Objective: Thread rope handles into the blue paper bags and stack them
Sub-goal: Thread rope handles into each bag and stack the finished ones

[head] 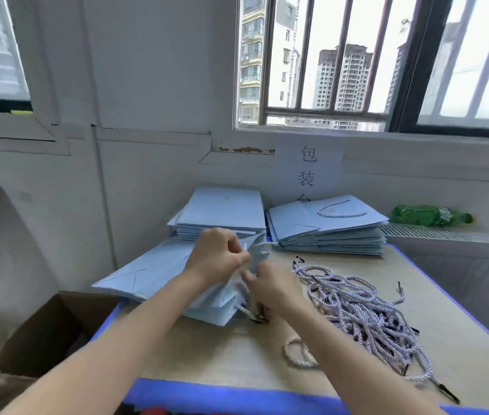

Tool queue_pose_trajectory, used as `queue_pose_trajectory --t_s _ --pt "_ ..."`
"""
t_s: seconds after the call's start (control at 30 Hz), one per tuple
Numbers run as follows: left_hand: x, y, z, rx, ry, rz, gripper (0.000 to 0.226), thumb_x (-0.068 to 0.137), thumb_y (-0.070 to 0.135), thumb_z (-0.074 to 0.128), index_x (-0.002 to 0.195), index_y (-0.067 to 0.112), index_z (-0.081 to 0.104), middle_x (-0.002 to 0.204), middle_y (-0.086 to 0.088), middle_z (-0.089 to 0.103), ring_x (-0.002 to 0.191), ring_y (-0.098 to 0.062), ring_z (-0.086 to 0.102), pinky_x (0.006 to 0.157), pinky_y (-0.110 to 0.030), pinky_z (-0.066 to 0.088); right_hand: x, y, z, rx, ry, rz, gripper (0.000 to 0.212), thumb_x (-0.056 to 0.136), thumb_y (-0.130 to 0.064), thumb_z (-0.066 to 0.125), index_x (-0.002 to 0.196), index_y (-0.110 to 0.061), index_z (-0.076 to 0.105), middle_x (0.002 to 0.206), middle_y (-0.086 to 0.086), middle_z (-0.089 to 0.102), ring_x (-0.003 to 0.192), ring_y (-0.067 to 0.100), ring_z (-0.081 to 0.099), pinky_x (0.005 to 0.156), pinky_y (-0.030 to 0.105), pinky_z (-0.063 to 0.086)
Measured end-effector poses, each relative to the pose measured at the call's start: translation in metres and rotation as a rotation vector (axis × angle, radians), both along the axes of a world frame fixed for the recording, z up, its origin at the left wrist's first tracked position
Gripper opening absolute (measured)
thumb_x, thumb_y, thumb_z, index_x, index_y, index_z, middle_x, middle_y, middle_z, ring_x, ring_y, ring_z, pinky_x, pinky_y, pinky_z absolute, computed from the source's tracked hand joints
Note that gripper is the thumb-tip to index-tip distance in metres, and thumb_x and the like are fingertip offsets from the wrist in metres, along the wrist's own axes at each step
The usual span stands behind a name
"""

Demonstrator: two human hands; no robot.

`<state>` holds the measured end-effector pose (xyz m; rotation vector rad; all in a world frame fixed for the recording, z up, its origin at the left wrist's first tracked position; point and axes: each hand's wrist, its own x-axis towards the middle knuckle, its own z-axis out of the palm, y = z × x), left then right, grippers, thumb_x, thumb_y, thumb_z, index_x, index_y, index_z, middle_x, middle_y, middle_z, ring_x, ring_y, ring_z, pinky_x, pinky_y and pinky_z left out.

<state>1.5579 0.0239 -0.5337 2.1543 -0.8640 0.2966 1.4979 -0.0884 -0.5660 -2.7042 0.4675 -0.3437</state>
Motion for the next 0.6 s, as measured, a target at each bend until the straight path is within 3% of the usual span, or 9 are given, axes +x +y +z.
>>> queue_pose_trajectory --t_s 0.07,0.13,0.27,0.4,0.47,0.6 --pt "0.0 0.002 0.024 -0.127 0.007 0.054 0.023 0.075 0.015 0.072 0.057 0.017 0.058 0.055 0.012 0.054 0.054 0.002 0.048 0.05 -0.007 0.035 0.0 -0.004 0.02 0.263 -0.061 -0.061 0.036 0.092 -0.036 0.047 0.073 -0.009 0.061 0.078 0.01 0.067 0.067 0.021 0.062 0.062 0.029 0.049" --pt "0.001 0.003 0.045 -0.304 0.078 0.067 0.028 0.076 0.012 0.073 0.054 0.018 0.056 0.051 0.01 0.054 0.046 0.002 0.048 0.049 -0.009 0.037 -0.001 -0.005 0.045 0.539 -0.104 -0.088 0.033 0.09 -0.036 0.047 0.075 -0.01 0.061 0.07 0.007 0.065 0.049 0.014 0.054 0.049 0.022 0.041" --pt "0.001 0.0 0.085 -0.542 0.21 -0.013 0.026 0.08 0.01 0.07 0.059 0.014 0.055 0.05 0.007 0.051 0.041 -0.001 0.043 0.048 -0.016 0.037 -0.005 -0.002 0.101 0.956 -0.26 0.079 0.022 0.091 -0.024 0.048 0.071 -0.014 0.052 0.051 -0.004 0.053 0.049 0.012 0.054 0.048 0.018 0.04" --pt "0.008 0.0 0.114 -0.704 0.338 -0.123 0.025 0.085 0.014 0.067 0.065 0.012 0.053 0.059 0.001 0.052 0.053 -0.01 0.044 0.051 -0.019 0.038 -0.016 -0.016 0.149 0.909 -0.413 0.127 0.021 0.088 -0.01 0.055 0.068 -0.013 0.048 0.053 -0.001 0.047 0.047 0.011 0.048 0.046 0.02 0.034" --pt "0.019 0.01 0.122 -0.815 0.392 -0.131 0.025 0.089 0.012 0.064 0.066 0.011 0.054 0.053 0.001 0.048 0.046 -0.009 0.041 0.045 -0.017 0.038 -0.021 -0.025 0.16 0.899 -0.437 0.12 0.014 0.088 -0.008 0.057 0.075 -0.01 0.053 0.051 -0.001 0.047 0.041 0.009 0.046 0.044 0.02 0.033" --pt "0.058 0.041 0.116 -0.785 0.341 0.115 0.025 0.095 0.014 0.056 0.07 0.012 0.052 0.056 -0.001 0.046 0.042 -0.009 0.044 0.051 -0.023 0.045 -0.026 -0.047 0.166 0.921 -0.52 0.055 0.016 0.089 -0.009 0.054 0.073 -0.009 0.056 0.053 0.002 0.05 0.042 0.012 0.048 0.044 0.022 0.036"
